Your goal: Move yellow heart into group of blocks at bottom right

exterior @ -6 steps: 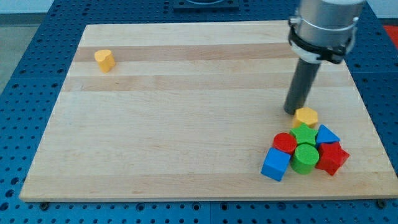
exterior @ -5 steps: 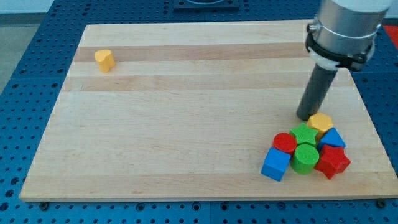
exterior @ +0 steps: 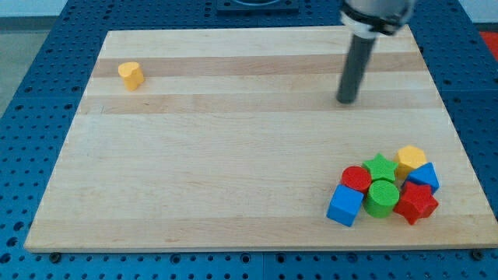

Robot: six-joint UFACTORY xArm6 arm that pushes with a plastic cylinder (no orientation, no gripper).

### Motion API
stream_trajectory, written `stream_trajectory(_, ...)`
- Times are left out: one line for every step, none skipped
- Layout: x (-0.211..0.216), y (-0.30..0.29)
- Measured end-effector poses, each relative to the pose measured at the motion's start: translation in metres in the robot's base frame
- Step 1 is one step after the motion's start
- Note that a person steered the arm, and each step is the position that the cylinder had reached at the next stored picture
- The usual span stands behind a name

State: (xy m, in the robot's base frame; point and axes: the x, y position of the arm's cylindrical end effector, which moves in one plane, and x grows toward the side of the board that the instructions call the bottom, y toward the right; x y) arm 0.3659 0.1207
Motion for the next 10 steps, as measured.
stream_trajectory(-0.048,-0.074)
stream_trajectory(-0.089,-0.167)
stream_trajectory(-0.113,-0.271)
stream_trajectory(-0.116,-0.366)
stream_trajectory(-0.089,-0.419)
stream_trajectory(-0.048,-0.410)
stream_trajectory(-0.026,-0.361)
stream_trajectory(-0.023,-0.303)
stream_trajectory(-0.023,-0.302)
stream_trajectory(-0.026,-0.340)
